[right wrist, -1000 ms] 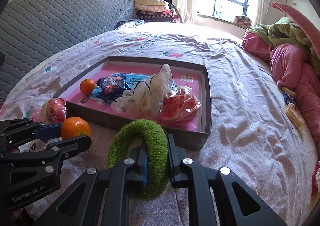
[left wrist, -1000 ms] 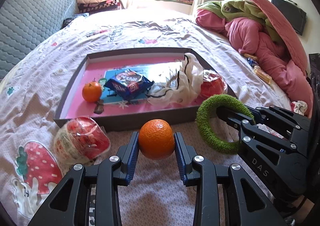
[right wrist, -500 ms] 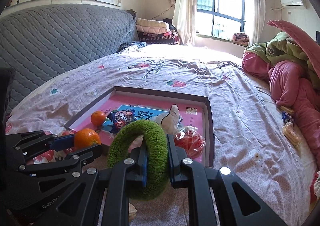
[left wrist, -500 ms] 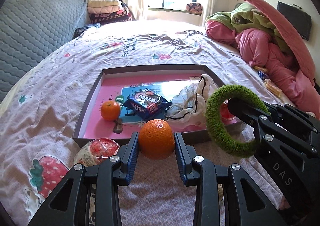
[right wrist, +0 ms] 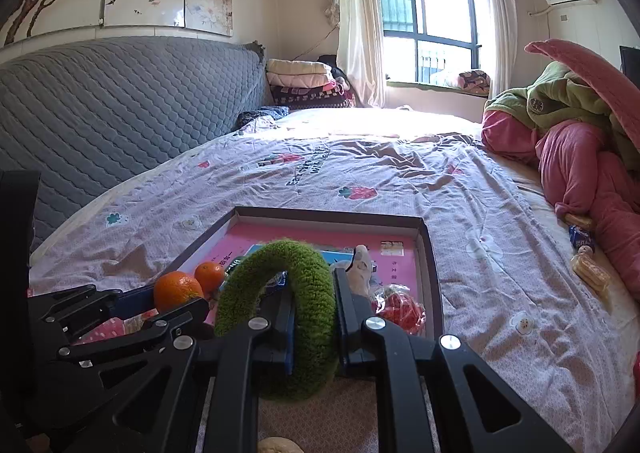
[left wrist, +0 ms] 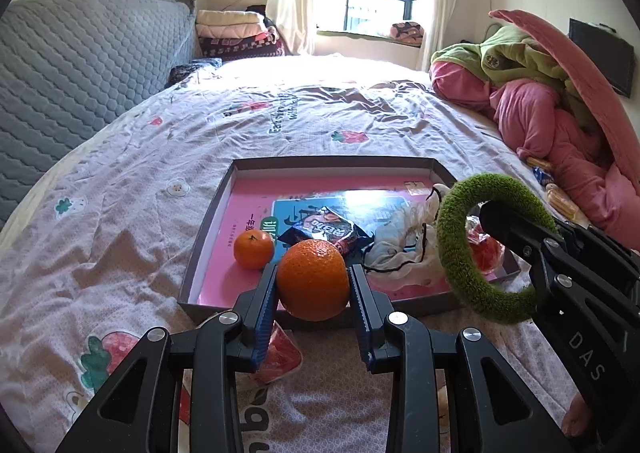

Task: Organize objects

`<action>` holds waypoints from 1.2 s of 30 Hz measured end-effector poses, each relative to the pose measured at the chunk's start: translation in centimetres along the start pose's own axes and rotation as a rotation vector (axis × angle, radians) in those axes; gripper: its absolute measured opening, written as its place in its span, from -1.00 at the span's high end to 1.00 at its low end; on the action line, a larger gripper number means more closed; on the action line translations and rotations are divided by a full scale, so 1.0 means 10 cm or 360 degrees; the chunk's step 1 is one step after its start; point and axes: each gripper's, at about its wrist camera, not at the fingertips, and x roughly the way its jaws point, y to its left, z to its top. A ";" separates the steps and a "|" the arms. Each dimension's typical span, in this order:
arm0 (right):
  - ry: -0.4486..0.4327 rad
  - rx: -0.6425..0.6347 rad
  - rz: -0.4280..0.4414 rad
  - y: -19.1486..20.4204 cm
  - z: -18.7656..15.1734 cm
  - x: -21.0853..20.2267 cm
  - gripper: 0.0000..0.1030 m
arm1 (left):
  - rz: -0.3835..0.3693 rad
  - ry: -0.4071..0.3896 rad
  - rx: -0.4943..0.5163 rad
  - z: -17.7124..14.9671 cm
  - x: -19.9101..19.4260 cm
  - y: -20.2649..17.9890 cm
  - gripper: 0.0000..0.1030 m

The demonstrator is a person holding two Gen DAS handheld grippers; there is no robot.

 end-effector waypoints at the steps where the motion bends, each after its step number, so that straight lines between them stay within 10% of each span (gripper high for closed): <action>1: -0.0004 -0.0002 0.0000 0.01 0.01 0.00 0.70 | 0.0009 -0.0009 -0.0005 0.01 0.00 0.02 0.31; 36: -0.0269 0.0000 -0.0071 0.08 0.33 -0.07 0.70 | 0.0186 -0.0240 -0.0107 0.46 0.04 0.50 0.31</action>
